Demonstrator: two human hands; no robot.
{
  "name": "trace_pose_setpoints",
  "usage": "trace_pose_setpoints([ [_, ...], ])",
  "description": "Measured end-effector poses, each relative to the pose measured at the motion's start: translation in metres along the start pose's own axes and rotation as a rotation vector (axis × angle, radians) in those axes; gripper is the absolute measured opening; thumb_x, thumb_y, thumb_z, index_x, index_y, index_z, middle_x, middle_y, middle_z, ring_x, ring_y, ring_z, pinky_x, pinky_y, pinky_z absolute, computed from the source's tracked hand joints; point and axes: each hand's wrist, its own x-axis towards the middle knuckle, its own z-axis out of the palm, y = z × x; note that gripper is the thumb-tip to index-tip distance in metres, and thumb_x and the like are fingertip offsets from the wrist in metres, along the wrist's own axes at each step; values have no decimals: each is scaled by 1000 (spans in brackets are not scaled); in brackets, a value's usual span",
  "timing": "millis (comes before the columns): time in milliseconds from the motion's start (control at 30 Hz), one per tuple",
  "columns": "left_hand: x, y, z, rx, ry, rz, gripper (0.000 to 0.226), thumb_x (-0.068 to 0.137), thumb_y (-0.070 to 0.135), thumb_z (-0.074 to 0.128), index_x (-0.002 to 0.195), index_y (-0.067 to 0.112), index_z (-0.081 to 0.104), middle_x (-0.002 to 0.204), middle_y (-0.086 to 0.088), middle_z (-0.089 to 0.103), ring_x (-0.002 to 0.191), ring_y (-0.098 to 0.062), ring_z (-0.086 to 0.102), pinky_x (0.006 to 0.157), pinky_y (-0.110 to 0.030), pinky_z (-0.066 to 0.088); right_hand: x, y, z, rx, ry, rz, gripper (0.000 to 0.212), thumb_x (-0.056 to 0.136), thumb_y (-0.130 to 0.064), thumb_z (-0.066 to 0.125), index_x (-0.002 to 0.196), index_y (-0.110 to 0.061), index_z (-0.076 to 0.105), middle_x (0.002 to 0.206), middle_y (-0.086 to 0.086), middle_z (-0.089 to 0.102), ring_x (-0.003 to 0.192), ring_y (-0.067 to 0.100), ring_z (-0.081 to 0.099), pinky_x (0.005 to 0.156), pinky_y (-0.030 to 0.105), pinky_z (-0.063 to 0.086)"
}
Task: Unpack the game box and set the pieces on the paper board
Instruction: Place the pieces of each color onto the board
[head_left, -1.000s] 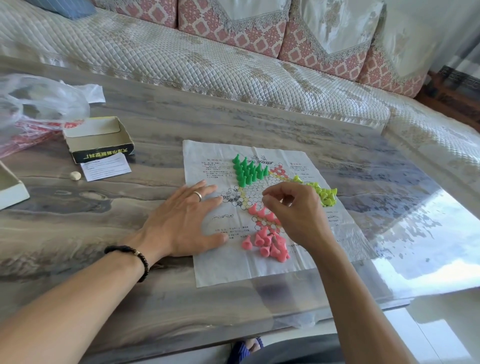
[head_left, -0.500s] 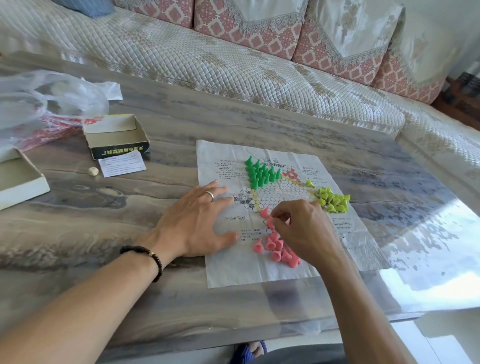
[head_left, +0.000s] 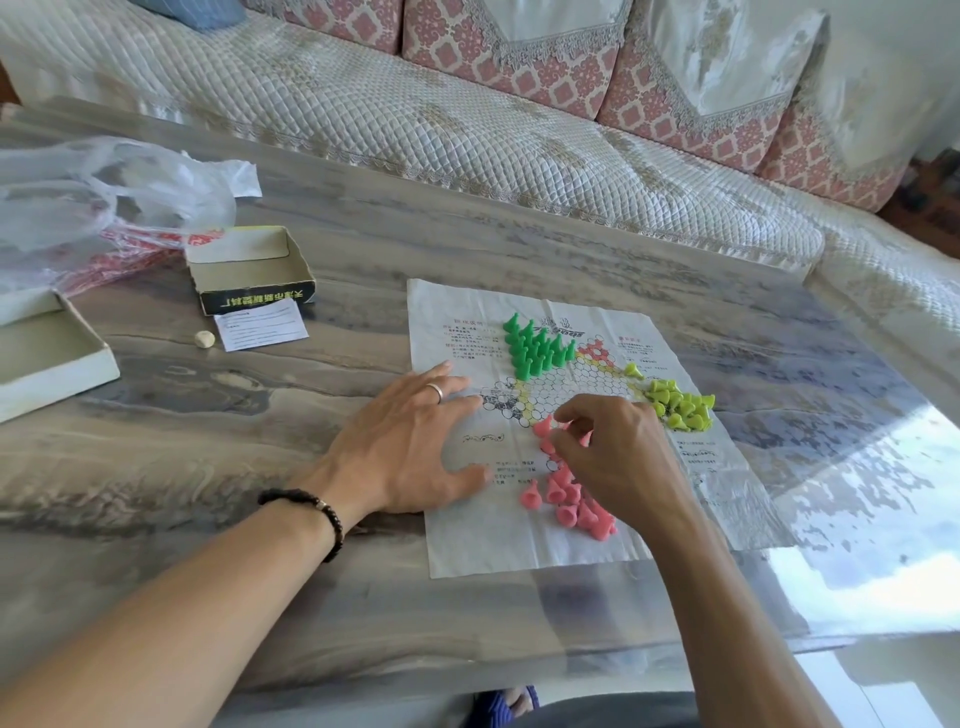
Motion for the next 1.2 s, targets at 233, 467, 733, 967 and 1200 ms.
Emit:
trace_pose_setpoints([
  [233,0,-1,1,17,-17,-1,90,71,74,42,146,24,36,156,3,27,147,-10,8,119,-32,12,-11,17,-17,72,-38,-1,10,82,-18,67,77,-21,76,65,-18,66,63,-8,59,55,7,42],
  [467,0,-2,2,21,-7,8,94,69,76,39,146,24,37,156,4,29,147,-10,9,118,-28,9,-20,15,-12,77,-154,-24,14,81,-15,69,90,-23,77,74,-13,69,64,-6,59,57,10,45],
  [733,2,-3,4,18,18,14,97,63,79,31,142,25,43,153,3,33,146,-11,13,119,-28,10,-14,20,-12,68,-3,15,13,80,-12,67,82,-21,76,71,-12,69,64,-4,59,59,9,43],
  [967,2,-3,5,16,24,7,97,62,79,31,142,25,43,153,4,33,146,-11,12,119,-30,12,-10,15,-6,32,-13,8,12,83,-8,65,81,-14,75,70,-5,70,60,3,61,56,19,49],
  [1200,1,-2,3,28,9,10,93,67,76,37,144,25,39,155,4,31,146,-10,11,119,-28,9,-8,14,-3,29,-11,9,14,85,-9,65,94,-13,76,82,-3,72,65,3,61,54,6,41],
])
